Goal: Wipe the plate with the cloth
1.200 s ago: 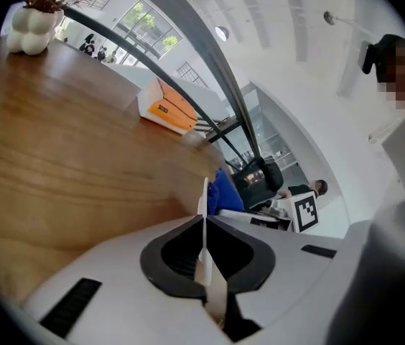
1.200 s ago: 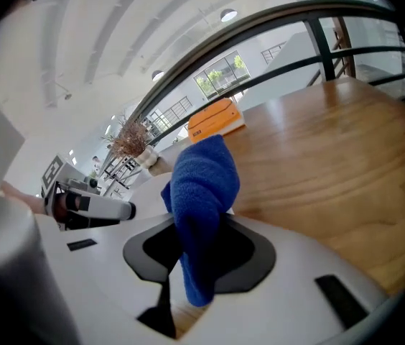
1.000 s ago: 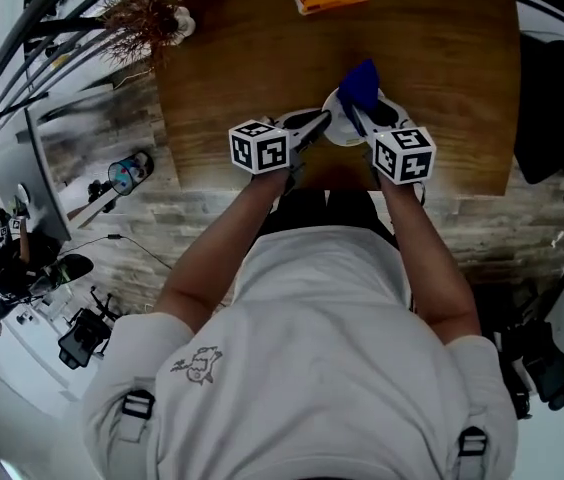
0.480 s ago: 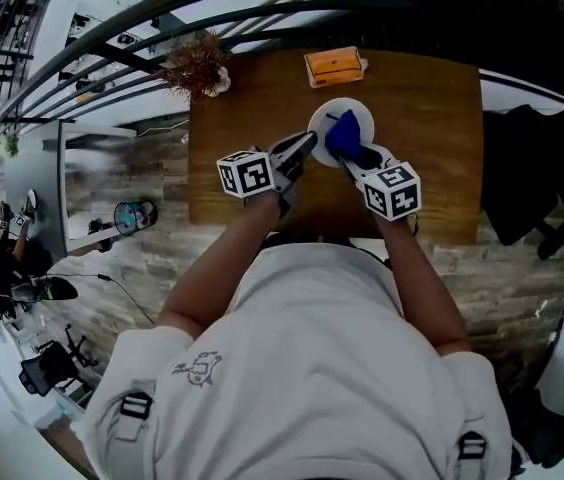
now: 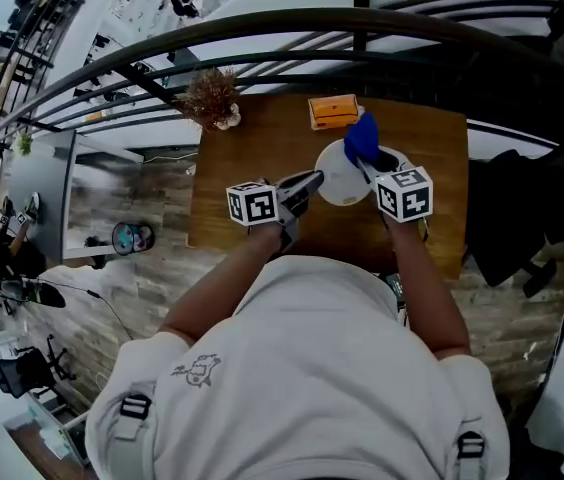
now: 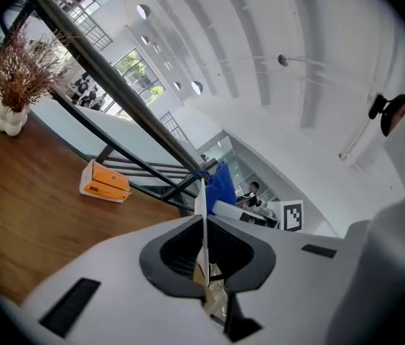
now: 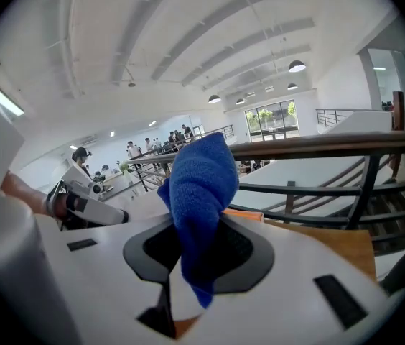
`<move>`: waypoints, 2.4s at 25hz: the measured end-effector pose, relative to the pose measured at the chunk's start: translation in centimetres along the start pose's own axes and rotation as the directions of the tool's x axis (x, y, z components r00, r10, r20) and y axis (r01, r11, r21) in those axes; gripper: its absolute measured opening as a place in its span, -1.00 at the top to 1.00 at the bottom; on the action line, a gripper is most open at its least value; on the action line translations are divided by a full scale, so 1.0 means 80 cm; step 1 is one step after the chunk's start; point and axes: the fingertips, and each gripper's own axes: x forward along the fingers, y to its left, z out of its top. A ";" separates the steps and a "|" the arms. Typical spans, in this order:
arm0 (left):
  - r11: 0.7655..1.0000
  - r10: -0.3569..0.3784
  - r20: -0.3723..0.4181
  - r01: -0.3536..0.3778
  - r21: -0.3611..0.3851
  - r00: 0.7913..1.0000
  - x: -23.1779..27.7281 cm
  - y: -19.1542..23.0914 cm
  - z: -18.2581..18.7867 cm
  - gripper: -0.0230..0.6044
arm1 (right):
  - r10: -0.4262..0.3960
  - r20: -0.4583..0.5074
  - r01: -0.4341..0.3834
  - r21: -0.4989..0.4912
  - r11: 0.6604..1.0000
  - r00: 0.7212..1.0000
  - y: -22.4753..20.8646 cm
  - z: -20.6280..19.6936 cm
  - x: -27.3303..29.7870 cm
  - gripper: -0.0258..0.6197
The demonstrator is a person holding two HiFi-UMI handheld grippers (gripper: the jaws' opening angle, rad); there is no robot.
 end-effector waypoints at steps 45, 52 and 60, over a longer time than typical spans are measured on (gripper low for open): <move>0.994 -0.059 0.180 0.075 -0.085 0.982 -0.058 -0.014 0.091 0.86 | 0.074 -0.088 -0.082 -0.089 0.993 0.993 0.074 0.008 -0.003 0.61; 0.987 -0.099 0.129 0.114 -0.111 0.987 -0.049 -0.030 0.053 0.86 | 0.025 -0.023 -0.028 -0.142 0.989 0.999 0.056 0.065 -0.006 0.61; 0.987 -0.086 0.178 0.109 -0.121 0.980 -0.046 -0.030 0.067 0.86 | 0.170 -0.039 -0.174 -0.176 0.969 0.985 0.155 0.058 0.010 0.61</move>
